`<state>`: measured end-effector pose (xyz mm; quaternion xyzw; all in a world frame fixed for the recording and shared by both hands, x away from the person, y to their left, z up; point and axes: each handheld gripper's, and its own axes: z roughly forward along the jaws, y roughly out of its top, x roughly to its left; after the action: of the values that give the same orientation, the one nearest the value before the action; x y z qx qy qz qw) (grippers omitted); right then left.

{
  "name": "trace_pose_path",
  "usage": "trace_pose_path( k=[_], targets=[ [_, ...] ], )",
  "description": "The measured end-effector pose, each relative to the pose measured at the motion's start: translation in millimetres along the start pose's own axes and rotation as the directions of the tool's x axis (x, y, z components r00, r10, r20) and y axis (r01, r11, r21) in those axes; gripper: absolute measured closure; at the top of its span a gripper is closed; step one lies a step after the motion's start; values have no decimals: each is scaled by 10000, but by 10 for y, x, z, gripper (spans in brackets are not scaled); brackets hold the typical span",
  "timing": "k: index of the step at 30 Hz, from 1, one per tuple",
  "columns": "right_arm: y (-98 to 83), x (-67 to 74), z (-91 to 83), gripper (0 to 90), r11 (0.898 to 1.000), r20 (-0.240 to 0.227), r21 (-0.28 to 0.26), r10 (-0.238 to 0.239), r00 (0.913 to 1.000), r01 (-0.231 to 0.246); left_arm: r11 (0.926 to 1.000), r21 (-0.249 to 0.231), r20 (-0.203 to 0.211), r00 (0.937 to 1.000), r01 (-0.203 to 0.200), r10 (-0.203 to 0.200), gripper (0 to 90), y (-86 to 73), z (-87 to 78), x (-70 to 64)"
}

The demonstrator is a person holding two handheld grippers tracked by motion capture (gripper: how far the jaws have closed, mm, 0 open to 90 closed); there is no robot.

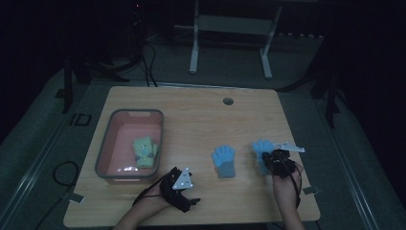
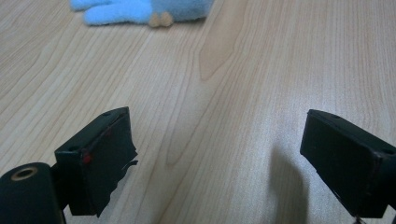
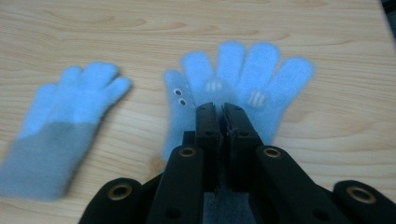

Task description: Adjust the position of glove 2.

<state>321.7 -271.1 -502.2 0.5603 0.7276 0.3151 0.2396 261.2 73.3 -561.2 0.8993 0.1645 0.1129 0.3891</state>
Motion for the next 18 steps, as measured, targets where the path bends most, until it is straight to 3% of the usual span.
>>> trace_pose_path(
  k=[5, 12, 18],
  targets=[
    [-37, 82, 157, 854, 9999, 91, 126, 43, 9999, -44, 10000, 14, -4, 10000, -35, 35, 98, -1, 1, -3],
    [-148, 49, 381, 840, 9966, 141, 818, 1, 9999, -12, 10000, 18, 12, 10000, -44, 44, 99, -2, 4, 1],
    [-148, 35, 385, 776, 9959, -95, 910, 8, 10000, 1, 10000, 52, 21, 10000, -73, 73, 99, -3, 7, 0]
  ],
)
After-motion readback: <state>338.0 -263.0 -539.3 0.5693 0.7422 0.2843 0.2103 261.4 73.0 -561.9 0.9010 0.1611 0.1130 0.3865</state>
